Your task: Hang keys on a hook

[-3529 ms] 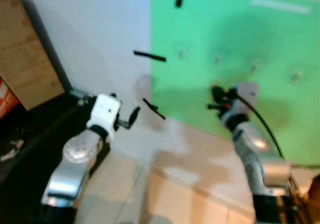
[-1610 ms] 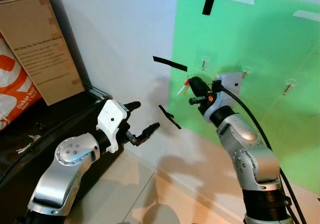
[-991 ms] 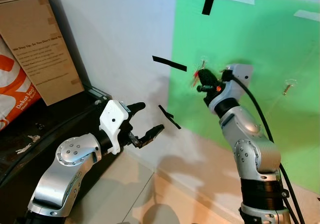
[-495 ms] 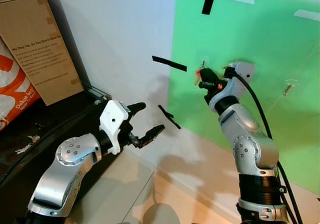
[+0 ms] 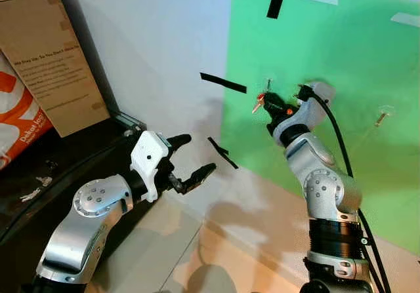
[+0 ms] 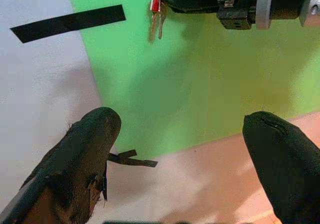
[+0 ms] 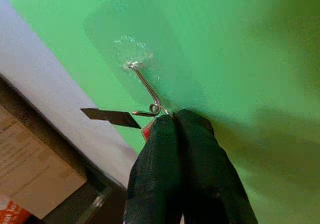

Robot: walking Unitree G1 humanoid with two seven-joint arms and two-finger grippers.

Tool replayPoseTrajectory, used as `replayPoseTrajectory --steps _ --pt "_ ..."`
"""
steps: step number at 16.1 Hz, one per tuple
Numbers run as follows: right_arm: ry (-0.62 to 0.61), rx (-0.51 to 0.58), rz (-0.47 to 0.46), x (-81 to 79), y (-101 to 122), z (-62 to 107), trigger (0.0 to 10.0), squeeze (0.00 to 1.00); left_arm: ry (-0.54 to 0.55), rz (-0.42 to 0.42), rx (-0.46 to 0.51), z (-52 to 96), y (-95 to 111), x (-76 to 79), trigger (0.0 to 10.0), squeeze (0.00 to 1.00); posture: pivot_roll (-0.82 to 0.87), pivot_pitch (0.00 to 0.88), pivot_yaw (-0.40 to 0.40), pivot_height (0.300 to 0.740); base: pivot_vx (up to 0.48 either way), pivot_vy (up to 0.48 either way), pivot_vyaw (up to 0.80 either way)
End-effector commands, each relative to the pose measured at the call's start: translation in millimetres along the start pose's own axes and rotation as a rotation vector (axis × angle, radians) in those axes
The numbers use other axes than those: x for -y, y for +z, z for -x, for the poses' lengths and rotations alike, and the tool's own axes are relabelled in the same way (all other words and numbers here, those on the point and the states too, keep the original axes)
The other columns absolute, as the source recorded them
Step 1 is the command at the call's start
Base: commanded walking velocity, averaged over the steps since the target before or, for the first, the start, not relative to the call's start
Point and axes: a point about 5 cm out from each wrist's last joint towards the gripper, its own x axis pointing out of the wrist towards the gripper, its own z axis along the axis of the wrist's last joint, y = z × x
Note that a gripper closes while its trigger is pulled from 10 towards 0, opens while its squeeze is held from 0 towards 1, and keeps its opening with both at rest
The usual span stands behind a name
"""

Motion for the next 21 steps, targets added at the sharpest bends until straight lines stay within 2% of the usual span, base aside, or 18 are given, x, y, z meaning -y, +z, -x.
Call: replayPoseTrajectory --steps 1,3,9,10,11,12,13,16,19,21 --pt "-0.03 -0.022 -0.005 5.1 0.0 -1.5 10.0 0.0 -0.013 -0.008 -0.001 0.8 1.4 2.0 10.0 0.0 0.01 0.0 0.009 0.74 0.0 0.0 0.0" --pt "-0.039 -0.063 0.027 7.4 -6.5 -0.7 10.0 0.0 -0.018 -0.008 -0.002 0.8 1.3 2.4 10.0 0.0 0.01 0.0 0.009 0.74 0.0 0.0 0.0" --pt "-0.05 -0.096 0.019 10.2 -12.3 -0.1 10.0 0.0 -0.023 -0.013 -0.004 0.7 1.4 2.8 10.0 0.0 0.01 0.0 0.009 0.74 0.0 0.0 0.0" --pt "-0.048 -0.092 0.017 10.1 -12.0 -0.4 10.0 0.14 -0.022 -0.014 -0.003 0.5 1.6 2.3 10.0 0.0 0.01 0.0 0.01 0.74 0.0 0.0 0.0" --pt "-0.032 -0.075 0.02 8.8 -10.2 -0.3 10.0 1.0 -0.018 -0.014 0.0 0.1 2.2 1.6 10.0 0.0 0.01 0.0 0.01 0.74 0.0 0.0 0.0" --pt "-0.021 -0.056 0.059 7.6 -7.9 0.2 10.0 1.0 -0.012 -0.013 0.004 -0.2 2.5 1.2 10.0 0.0 0.01 0.0 0.009 0.74 0.0 0.0 0.0" --pt "-0.007 -0.027 0.153 6.1 -4.9 1.6 10.0 1.0 -0.004 -0.009 0.011 -0.8 3.1 0.9 10.0 0.0 0.01 0.0 0.006 0.74 0.0 0.0 0.0" --pt "0.086 0.005 0.256 0.5 -5.3 12.0 10.0 1.0 0.022 0.015 0.04 -1.5 4.2 0.0 10.0 0.0 0.0 0.0 0.008 0.74 0.0 0.0 0.0" --pt "0.054 0.027 0.264 5.6 -3.6 17.0 10.0 1.0 0.029 0.019 0.043 -1.8 4.4 -0.4 10.0 0.0 -0.01 0.0 0.008 0.74 0.0 0.0 0.0" --pt "0.077 0.032 0.204 6.9 -2.2 23.1 10.0 1.0 0.055 0.022 0.048 -0.7 3.8 -1.7 10.0 0.0 -0.01 0.0 0.009 0.74 0.0 0.0 0.0"
